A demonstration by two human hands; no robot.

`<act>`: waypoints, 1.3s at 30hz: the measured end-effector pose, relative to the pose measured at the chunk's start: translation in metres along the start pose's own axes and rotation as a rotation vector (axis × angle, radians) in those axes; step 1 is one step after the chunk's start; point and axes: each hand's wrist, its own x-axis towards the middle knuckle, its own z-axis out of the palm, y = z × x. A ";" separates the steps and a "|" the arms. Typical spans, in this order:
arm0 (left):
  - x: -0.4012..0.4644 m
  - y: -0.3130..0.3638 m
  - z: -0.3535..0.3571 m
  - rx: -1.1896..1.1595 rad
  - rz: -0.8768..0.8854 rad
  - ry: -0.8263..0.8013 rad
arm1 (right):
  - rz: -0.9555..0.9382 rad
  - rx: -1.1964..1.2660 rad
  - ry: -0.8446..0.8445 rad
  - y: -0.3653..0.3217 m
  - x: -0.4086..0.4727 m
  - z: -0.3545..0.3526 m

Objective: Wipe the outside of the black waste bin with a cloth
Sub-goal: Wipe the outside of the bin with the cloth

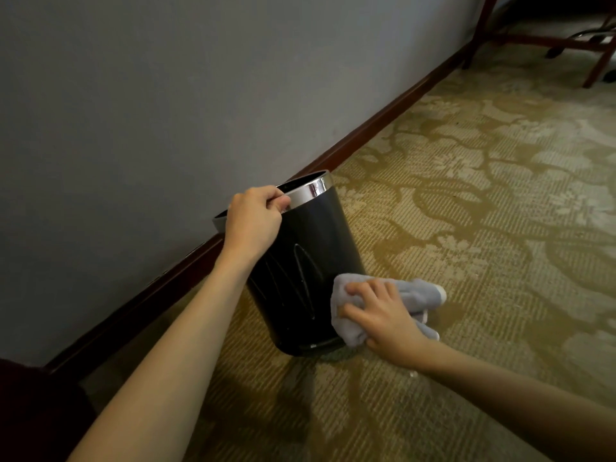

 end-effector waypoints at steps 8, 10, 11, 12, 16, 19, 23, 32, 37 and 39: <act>0.001 0.001 0.002 0.014 -0.008 0.039 | 0.208 0.143 0.251 0.018 0.096 -0.047; 0.000 0.001 0.002 0.028 -0.001 0.039 | 0.278 0.184 0.374 0.015 0.121 -0.054; 0.000 0.001 0.001 0.033 -0.002 0.043 | 0.311 0.187 0.412 0.011 0.128 -0.054; 0.001 0.000 -0.001 0.034 -0.008 0.048 | 0.331 0.180 0.427 0.006 0.129 -0.052; 0.004 -0.007 -0.010 0.037 -0.036 0.034 | 0.222 0.064 0.386 -0.012 0.099 -0.029; 0.008 -0.011 -0.016 0.033 -0.062 0.036 | 0.037 -0.060 0.298 -0.017 0.052 -0.004; 0.007 -0.008 -0.014 0.032 -0.052 0.024 | -0.085 -0.030 0.114 -0.014 0.003 0.012; 0.006 -0.009 -0.040 0.176 0.016 -0.304 | -0.131 -0.105 0.077 0.005 -0.002 0.017; -0.004 -0.042 -0.062 -0.026 0.010 -0.419 | -0.152 -0.133 0.081 0.013 0.000 0.020; -0.006 -0.049 -0.060 -0.021 0.009 -0.409 | -0.142 -0.140 0.076 0.013 0.000 0.018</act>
